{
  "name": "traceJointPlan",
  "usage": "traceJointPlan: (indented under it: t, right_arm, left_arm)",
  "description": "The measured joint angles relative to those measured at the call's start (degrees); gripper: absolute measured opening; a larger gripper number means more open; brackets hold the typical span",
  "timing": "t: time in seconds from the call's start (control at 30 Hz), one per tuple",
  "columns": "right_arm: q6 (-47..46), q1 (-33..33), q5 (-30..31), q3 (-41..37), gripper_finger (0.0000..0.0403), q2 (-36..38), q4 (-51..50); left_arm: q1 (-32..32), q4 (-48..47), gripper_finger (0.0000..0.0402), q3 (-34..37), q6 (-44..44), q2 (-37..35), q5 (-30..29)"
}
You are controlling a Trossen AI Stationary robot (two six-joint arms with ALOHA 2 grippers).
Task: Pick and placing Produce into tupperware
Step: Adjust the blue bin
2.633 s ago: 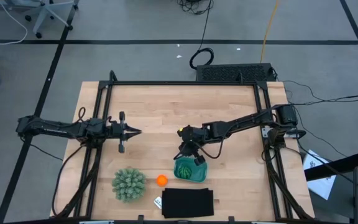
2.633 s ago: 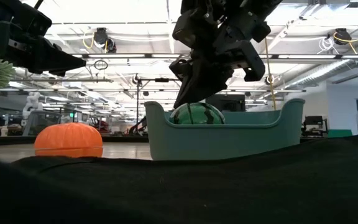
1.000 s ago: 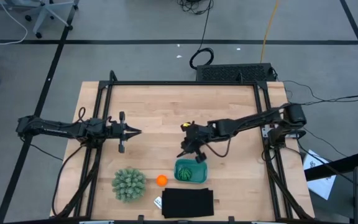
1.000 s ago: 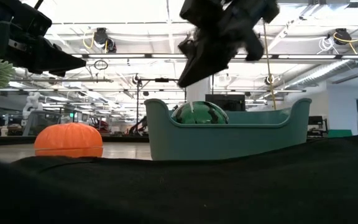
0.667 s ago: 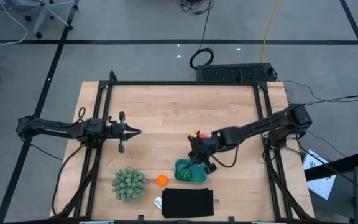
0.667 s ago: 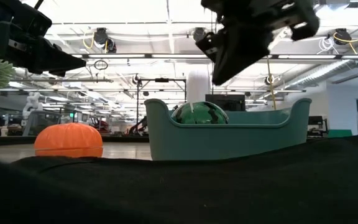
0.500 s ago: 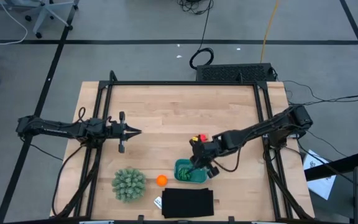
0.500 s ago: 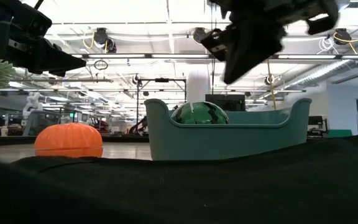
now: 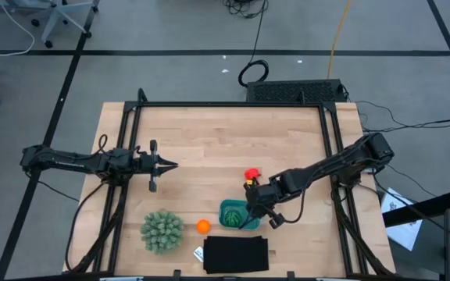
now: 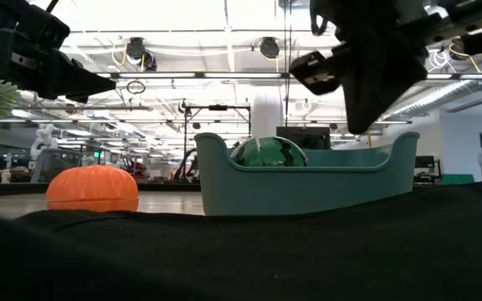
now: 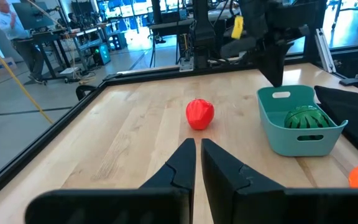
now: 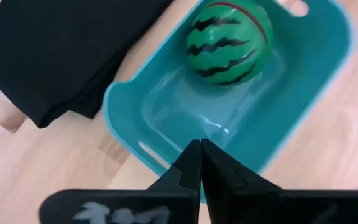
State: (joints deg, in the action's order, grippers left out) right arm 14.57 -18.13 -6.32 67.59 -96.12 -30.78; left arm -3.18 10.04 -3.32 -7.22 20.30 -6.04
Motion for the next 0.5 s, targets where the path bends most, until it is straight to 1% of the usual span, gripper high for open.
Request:
traceJointPlan:
  t: [0.13,0.33,0.5]
  right_arm:
    - [0.0,0.0,-1.4,-1.9,0.0,0.0,3.6]
    - [0.4,0.1,-1.3,-2.1,0.0,-0.3,4.1]
    - [1.1,1.6,-1.1,-2.1,0.0,-1.0,4.6]
  left_arm:
    - [0.0,0.0,0.0031,0.0,0.0,0.0,0.0]
    - [0.0,0.0,0.0031,0.0,0.0,0.0,0.0]
    - [0.0,0.0,0.0031,0.0,0.0,0.0,0.0]
